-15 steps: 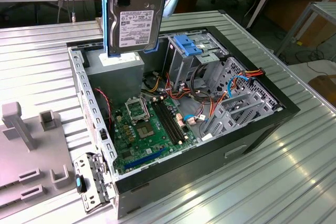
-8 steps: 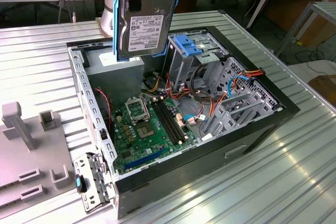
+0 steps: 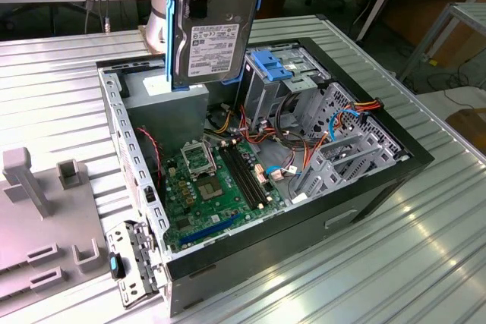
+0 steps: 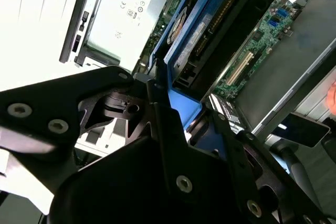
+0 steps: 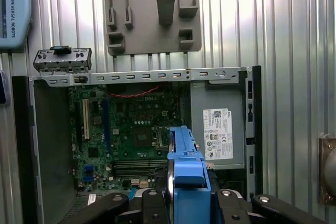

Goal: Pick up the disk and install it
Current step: 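Insert the disk into the insertion slot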

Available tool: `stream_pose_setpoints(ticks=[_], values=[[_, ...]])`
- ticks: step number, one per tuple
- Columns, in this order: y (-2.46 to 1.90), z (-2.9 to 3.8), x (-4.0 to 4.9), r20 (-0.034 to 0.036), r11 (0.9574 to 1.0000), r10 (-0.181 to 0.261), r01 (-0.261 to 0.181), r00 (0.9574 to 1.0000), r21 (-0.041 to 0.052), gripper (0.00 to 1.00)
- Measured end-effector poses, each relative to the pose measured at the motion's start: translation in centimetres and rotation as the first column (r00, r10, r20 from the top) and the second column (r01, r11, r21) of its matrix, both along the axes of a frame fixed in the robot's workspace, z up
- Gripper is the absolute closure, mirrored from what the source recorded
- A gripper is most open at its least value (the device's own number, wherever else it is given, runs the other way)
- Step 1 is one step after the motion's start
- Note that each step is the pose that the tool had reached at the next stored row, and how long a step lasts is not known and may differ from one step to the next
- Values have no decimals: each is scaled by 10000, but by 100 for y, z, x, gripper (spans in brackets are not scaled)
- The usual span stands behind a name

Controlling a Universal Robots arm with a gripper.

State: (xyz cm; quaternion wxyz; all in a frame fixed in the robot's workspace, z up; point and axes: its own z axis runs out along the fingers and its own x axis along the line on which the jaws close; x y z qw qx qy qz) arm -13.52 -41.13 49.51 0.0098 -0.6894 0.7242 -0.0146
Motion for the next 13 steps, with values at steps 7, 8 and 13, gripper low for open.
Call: stream_pose_setpoints(ticks=[7,8,13], values=[[-23,-1,1,-1,10000,1,-1,10000,-23,63],[-33,-1,2,0,10000,1,-1,10000,-33,63],[-179,-2,5,0,10000,0,0,10000,-61,63]])
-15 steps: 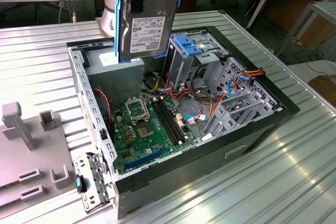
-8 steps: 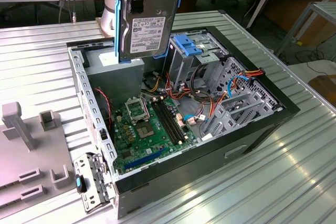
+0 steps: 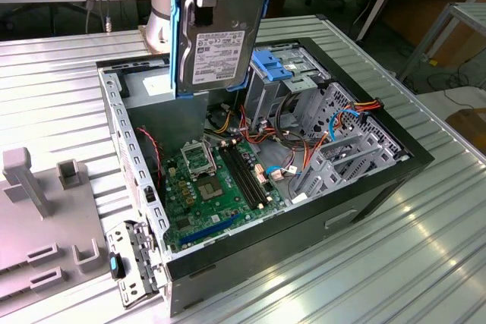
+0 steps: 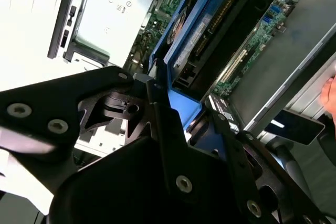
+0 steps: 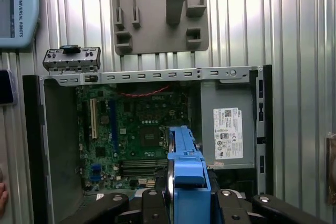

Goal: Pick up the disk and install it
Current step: 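Insert the disk into the insertion slot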

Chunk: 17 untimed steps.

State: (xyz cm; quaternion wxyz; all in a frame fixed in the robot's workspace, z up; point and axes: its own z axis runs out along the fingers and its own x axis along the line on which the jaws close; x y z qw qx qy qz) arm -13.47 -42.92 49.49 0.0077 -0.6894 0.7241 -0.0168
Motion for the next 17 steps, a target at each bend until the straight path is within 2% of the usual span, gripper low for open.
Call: stream_pose_setpoints(ticks=[5,7,9,10,12,13,15,17], values=[[-132,-1,5,0,10000,0,0,10000,-17,63],[-224,-2,21,1,10000,1,-1,10000,-27,63],[-279,-3,27,1,10000,0,0,10000,-33,63],[-324,-2,32,0,10000,0,0,10000,-38,63],[-377,-5,42,1,10000,1,-1,10000,-45,63],[-434,-10,61,0,10000,1,-1,10000,-59,63],[-479,-25,160,-2,10000,1,-1,10000,-80,63],[-500,-47,345,1,9999,1,-1,10000,-102,63]])
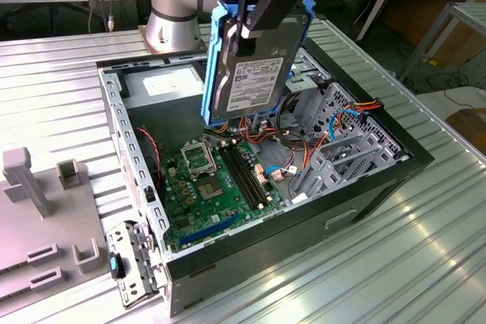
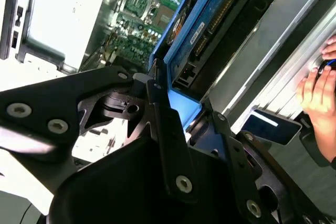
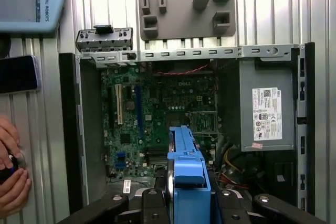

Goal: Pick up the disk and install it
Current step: 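Insert the disk into the insertion slot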

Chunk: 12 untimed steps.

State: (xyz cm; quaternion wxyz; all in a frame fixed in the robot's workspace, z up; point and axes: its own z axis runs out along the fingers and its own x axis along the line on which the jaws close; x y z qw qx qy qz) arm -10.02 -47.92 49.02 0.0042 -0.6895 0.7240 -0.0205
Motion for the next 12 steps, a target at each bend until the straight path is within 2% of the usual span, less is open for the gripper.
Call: stream_pose_setpoints(ticks=[2,5,10,12], values=[[-28,-10,72,-1,10000,-1,1,10000,-25,63],[-64,-19,124,-2,10000,0,0,10000,-53,63],[-164,-30,170,0,9999,-1,1,10000,-102,63],[-182,-30,172,-1,9999,-2,2,10000,-123,63]])
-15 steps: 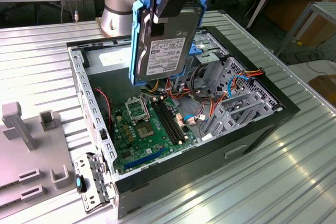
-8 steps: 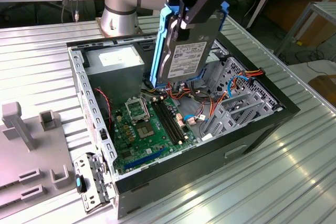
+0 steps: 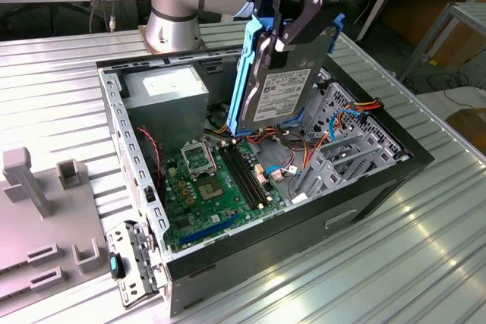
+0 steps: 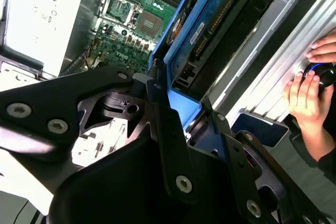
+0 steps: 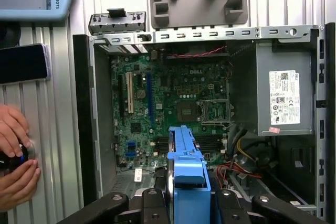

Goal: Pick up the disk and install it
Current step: 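Insert the disk into the insertion slot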

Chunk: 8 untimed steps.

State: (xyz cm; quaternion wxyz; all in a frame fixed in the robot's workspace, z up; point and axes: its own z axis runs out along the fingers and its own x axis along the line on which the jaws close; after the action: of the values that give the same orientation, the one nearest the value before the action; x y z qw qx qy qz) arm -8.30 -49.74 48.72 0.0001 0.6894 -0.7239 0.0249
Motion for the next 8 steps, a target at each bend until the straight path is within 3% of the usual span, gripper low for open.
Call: stream_pose_setpoints(ticks=[4,8], values=[[-5,0,2,0,10000,2,-2,10000,-1,63],[-135,0,53,-9,10000,1,-1,10000,0,63]])
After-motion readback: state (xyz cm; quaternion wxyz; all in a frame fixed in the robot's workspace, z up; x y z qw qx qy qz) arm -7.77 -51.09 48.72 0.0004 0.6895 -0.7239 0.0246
